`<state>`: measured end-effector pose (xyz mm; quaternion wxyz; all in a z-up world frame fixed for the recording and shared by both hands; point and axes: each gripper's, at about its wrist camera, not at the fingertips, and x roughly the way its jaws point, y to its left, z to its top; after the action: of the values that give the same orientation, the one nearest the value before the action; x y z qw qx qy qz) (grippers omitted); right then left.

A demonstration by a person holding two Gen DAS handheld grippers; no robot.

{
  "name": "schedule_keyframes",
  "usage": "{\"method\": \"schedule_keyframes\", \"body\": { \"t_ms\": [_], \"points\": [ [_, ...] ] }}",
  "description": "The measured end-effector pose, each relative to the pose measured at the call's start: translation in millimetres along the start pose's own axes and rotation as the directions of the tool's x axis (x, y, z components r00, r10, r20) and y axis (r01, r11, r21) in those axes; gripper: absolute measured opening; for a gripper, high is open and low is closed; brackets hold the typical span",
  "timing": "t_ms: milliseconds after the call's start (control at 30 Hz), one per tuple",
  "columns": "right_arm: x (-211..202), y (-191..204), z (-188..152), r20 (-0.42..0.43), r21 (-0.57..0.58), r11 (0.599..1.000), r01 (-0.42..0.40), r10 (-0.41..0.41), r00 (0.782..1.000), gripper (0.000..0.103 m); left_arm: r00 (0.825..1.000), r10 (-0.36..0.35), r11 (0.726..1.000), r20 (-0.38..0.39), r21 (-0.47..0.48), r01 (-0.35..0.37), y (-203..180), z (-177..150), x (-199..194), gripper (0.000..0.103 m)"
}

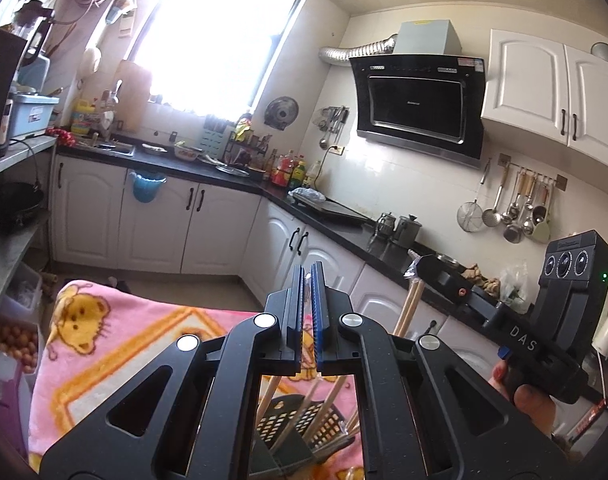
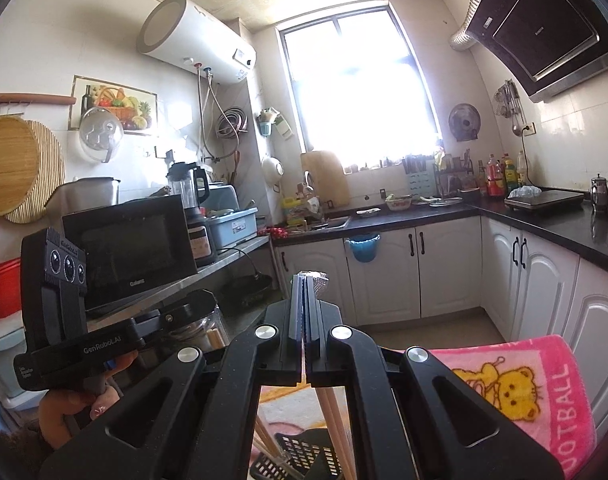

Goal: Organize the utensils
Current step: 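Lift both held chopsticks and carry them above the green caddy, then lower the chopsticks into the caddy and open both grippers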

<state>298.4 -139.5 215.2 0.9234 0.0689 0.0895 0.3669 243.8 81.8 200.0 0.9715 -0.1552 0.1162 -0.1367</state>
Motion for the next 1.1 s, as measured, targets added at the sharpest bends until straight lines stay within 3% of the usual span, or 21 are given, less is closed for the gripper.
{"method": "schedule_keyframes", "body": {
  "t_ms": [1100],
  "points": [
    [21.4,-25.3,-82.4,-0.113,0.064,0.993,0.096,-0.089,0.99,0.002,0.991,0.043,0.999,-0.128,0.02,-0.041,6.8,-67.6,32.7,0.002]
  ]
}}
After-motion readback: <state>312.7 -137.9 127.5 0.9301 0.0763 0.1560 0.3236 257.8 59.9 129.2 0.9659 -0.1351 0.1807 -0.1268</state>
